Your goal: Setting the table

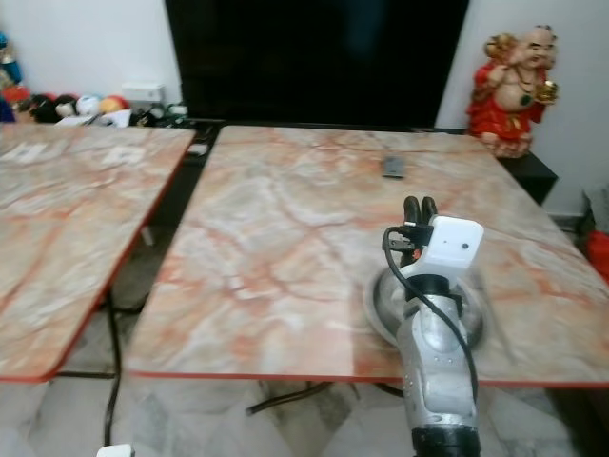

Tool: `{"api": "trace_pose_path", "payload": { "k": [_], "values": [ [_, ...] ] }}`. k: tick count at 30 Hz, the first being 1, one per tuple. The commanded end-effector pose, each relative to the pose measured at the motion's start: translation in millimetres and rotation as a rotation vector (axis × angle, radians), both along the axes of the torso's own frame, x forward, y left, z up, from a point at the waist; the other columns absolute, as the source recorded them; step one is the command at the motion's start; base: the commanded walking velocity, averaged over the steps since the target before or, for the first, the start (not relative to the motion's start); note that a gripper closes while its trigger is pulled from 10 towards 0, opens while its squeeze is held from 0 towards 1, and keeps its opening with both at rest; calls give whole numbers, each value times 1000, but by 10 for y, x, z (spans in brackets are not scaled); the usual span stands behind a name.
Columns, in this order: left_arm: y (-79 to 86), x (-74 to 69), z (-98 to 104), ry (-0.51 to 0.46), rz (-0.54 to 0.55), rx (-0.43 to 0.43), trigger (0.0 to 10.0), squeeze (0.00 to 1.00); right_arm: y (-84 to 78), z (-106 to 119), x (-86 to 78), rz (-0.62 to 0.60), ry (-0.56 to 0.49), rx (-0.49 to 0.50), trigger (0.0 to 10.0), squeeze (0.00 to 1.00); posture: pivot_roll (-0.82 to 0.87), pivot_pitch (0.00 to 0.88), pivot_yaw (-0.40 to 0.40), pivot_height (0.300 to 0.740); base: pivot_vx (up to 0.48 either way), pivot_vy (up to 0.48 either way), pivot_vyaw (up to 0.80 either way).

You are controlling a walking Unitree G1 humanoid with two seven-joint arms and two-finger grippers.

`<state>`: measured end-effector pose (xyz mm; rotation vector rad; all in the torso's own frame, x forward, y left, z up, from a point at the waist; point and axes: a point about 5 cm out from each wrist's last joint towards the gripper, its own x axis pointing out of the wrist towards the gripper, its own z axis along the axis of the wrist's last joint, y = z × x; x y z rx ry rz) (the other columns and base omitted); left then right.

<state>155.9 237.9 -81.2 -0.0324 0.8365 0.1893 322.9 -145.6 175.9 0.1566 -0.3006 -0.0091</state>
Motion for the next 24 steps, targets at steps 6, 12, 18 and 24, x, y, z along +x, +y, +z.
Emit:
{"api": "trace_pose_path", "payload": {
  "k": [6,12,18,24],
  "values": [
    [-73,-13,-26,9,-3,-23,10000,0,-26,38,-14,-3,-15,-37,10000,0,17,27,-27,740,0,480,0],
    [-68,-16,-27,12,-3,-21,10000,0,1,35,-16,3,-12,-30,10000,0,15,46,-26,740,0,480,0],
    [-67,-18,-28,13,-3,-23,10000,0,30,-13,-28,11,8,-26,10000,0,15,55,-30,740,0,480,0],
    [-73,-19,-29,12,-4,-26,10000,0,0,-20,-32,5,14,-32,10000,0,10,64,-31,740,0,480,0]
  ]
}}
